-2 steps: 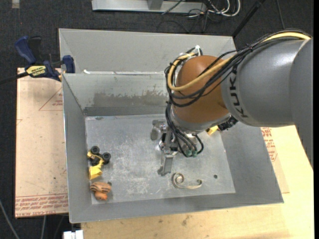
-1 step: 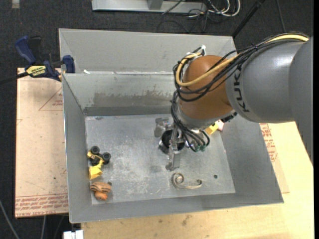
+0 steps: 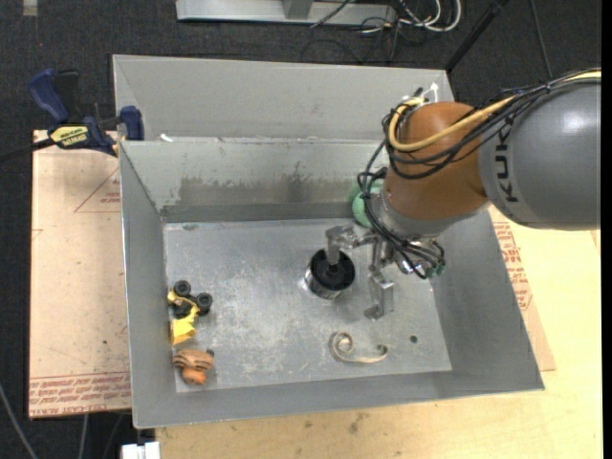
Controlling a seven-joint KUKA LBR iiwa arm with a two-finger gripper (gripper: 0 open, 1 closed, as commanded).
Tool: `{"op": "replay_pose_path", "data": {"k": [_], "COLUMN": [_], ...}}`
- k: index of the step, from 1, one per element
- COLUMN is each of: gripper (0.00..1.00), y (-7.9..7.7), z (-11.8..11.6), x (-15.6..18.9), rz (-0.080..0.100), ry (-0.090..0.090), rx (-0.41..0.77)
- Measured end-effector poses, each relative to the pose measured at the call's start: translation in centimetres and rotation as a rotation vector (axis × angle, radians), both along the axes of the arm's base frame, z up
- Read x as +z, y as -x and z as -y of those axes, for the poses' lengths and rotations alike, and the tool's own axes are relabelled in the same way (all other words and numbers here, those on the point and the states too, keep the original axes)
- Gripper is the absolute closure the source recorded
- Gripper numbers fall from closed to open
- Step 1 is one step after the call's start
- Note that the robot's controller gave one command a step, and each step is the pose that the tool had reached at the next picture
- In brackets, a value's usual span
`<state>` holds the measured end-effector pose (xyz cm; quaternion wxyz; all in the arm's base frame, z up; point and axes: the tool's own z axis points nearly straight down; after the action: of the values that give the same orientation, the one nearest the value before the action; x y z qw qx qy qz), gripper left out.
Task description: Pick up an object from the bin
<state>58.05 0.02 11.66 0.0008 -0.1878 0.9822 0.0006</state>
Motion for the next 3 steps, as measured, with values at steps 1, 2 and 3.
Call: {"op": "replay_pose_path", "data": {"k": [1, 2, 3], "gripper": [0.00, 0.00, 1.00], "y": [-1.4, -3.3, -4.3], "z": [1.3, 0.0, -0.2], "x": [0.0, -4.2, -4.5], "rz": [0.002, 0.013, 0.006], "ry": [0.001, 0.000, -0.001], "rx": [-0.021, 0.100, -0.033]}}
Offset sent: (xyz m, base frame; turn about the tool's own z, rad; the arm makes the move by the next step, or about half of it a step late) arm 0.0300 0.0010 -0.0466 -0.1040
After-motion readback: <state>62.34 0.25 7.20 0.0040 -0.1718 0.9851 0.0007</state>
